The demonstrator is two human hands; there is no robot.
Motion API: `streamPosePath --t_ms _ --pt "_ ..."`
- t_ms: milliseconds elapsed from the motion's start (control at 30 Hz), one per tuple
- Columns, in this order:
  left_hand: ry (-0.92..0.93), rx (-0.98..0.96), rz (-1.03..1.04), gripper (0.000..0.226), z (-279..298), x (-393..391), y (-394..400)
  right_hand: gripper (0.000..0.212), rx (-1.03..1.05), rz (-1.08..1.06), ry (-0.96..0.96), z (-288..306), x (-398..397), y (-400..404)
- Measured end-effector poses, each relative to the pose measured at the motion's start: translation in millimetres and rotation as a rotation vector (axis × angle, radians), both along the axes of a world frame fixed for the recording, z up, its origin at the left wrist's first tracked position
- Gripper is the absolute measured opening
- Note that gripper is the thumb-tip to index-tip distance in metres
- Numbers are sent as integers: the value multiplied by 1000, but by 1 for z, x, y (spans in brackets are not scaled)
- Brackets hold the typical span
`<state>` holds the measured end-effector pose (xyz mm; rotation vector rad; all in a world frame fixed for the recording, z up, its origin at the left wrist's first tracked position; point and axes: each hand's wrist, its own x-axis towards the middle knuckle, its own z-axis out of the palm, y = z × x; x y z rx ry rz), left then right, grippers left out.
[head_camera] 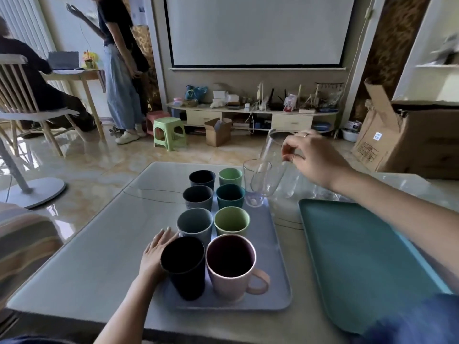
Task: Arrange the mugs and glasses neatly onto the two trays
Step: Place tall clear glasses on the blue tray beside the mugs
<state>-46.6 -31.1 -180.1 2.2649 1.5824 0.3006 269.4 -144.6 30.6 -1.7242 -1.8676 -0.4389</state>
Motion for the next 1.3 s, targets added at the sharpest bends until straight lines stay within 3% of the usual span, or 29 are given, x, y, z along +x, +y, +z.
streamPosePath --t_ms 433,767,900,967,1100,1233,1300 --pt "-8 23 3 56 -16 0 17 6 -357 -70 36 -77 2 54" --pt "-12 30 12 56 -21 0 21 7 -447 -154 41 -93 -3 65" --pt "-14 30 18 56 -20 0 20 26 -503 -134 24 -88 -7 63" --pt "-8 31 19 57 -19 0 19 35 -489 -98 68 -86 -2 60" --pt "-19 25 30 55 -16 3 18 29 -354 -71 137 -82 17 53" --pt "-73 39 86 46 -10 8 25 34 -166 -126 104 -77 42 64" --pt "-85 79 106 53 -14 8 30 39 -127 -175 77 -72 53 79"
